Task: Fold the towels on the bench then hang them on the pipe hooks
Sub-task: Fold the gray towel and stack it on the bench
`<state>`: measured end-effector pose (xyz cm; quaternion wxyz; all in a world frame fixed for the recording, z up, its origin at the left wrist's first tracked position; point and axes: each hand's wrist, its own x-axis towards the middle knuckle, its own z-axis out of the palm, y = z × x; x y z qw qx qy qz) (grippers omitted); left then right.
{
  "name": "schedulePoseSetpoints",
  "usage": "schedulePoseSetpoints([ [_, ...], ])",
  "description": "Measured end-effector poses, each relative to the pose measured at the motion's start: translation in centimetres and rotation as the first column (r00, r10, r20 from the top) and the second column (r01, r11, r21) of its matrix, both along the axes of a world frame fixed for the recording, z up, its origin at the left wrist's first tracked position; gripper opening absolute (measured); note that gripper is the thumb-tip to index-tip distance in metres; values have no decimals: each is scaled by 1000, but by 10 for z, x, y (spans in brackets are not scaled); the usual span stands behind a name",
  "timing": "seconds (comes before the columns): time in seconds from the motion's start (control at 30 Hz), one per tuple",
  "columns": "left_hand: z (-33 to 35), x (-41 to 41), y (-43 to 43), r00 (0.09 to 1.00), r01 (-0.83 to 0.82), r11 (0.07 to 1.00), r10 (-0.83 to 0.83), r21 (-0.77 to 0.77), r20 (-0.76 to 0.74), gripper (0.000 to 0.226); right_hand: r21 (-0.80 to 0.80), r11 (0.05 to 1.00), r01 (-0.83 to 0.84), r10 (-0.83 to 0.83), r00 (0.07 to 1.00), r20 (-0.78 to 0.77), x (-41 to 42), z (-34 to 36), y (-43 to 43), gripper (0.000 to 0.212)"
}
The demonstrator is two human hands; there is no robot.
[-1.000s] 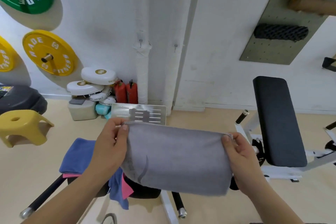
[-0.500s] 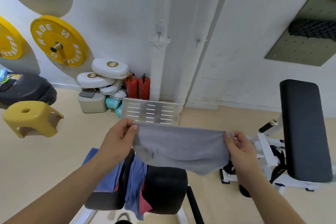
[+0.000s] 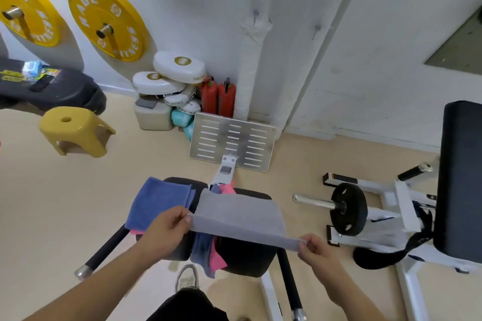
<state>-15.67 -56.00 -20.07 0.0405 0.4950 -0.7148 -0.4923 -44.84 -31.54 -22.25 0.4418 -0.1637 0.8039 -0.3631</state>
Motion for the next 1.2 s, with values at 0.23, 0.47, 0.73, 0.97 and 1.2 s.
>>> schedulePoseSetpoints([
  [0.23,-10,18,54,996,-34,996,41,-85,80,20,0,991,-133,133,990,-47,5,0,22,25],
  [0.47,-14,-1,43,984,-42,995,57,-89,168,17,11,998,-69,69,996,-59,-2,-13,-5,23],
  [0.73,-34,-67,-34,865,280,939,-156,-199,476,8,79,997,5,3,995,-98,-42,-34,-78,15],
  [0.97,-68,-112,-76,433,610,788,-425,89,795,32,274,959,-76,97,993,-66,-60,-73,-119,18],
  [1.2,-107,-143,-83,164,881,451,-576,144,801,44,394,906,-154,157,987,24,-69,-102,-130,17],
])
